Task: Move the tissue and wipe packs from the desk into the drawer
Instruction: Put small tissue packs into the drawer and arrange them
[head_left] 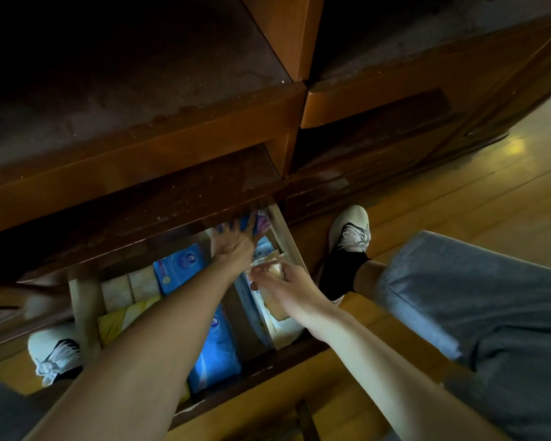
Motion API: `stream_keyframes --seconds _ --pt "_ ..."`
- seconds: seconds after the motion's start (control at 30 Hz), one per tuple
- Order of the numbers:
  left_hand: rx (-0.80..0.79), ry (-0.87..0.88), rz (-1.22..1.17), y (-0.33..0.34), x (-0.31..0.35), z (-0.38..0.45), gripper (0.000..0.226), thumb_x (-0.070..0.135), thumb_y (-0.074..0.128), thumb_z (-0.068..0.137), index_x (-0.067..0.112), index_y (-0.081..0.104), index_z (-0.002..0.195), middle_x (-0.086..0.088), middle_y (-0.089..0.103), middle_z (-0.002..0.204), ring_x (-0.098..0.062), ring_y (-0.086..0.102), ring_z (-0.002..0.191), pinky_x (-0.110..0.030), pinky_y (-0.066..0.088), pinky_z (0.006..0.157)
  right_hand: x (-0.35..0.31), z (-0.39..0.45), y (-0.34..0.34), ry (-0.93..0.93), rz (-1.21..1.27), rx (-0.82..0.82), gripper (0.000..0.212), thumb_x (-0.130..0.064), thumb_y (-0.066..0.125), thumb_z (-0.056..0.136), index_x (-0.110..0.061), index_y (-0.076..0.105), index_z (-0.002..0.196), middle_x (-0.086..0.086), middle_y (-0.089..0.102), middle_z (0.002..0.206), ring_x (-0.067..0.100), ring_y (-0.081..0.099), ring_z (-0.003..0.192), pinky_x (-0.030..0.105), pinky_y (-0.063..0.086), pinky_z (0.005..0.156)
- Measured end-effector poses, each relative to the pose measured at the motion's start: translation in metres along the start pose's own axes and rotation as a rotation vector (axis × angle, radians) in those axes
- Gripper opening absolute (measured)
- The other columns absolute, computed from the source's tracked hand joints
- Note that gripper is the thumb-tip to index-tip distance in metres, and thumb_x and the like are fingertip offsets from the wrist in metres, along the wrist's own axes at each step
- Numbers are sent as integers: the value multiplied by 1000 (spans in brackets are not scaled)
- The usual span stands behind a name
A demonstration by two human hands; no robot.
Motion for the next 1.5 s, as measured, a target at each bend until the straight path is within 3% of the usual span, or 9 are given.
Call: stream_keyframes --seconds 0.3,0.4,0.5,0.63,0.7,0.83,1.03,1.23,1.5 --pt "-305 -56 -122 -7 11 16 75 51 34 105 28 -11 160 -17 -1 168 -44 3 153 -64 8 119 1 6 -6 -20 -32 25 26 -49 61 97 -30 71 111 -7 76 101 4 68 91 19 45 70" --pt "-349 -39 -246 -22 1 17 66 57 25 105 25 10 161 -21 20 164 -42 24 148 -52 24 116 0 5 -8 3 -14 69 28 -44 69 92 -28 66 115 6 75 104 13 65 80 24 46 61" --pt "-184 -32 -344 -35 -10 0 62 55 35 103 21 29 155 -23 46 148 -42 49 130 -44 41 99 4 2 -9 10 -65 99 25 -38 72 90 -28 66 112 -2 73 100 9 66 78 18 47 57" --pt "41 -7 -485 -32 -29 -54 60 47 36 105 11 37 153 -18 39 155 -35 36 142 -44 29 115 14 0 -5 45 -29 119 42 -31 68 95 -23 43 129 7 68 104 9 71 71 20 51 51" --pt "89 21 -628 -25 -45 -89 51 41 40 106 13 48 148 -9 39 157 -26 34 145 -41 28 119 21 3 -1 95 -65 131 60 -24 63 98 -11 25 143 13 66 112 15 72 85 27 58 60" --pt "286 -63 -704 -9 -87 -161 36 35 48 103 22 62 134 3 54 141 -17 48 132 -35 38 109 30 8 11 58 -376 128 38 -16 55 101 -3 46 136 17 63 121 33 65 108 51 56 94" --pt "485 -509 -775 1 -145 -230 15 33 59 96 24 70 93 9 68 113 -13 62 107 -30 49 83 18 4 57 -107 -455 33 14 -42 58 102 -32 64 109 -2 68 107 16 71 86 31 61 62" --pt "42 -256 -1286 10 -148 -250 36 55 58 94 32 69 119 13 72 89 -3 68 71 -21 53 63 4 11 126 -164 -600 -373 28 -31 62 97 -45 55 120 -5 69 98 0 69 68 18 51 54" --pt "86 -591 -2079 31 -168 -246 20 26 74 91 11 74 105 -19 75 106 -30 75 94 -35 62 74 -4 11 162 -536 -725 -393 66 0 63 93 -28 50 151 -2 56 143 0 47 124 11 41 98"
Point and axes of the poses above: each hand's wrist, its own z-axis towards the middle knuckle, its own y-axis out of the palm, x = y × z, the point moved 2 cm from there along z, towards the middle knuckle
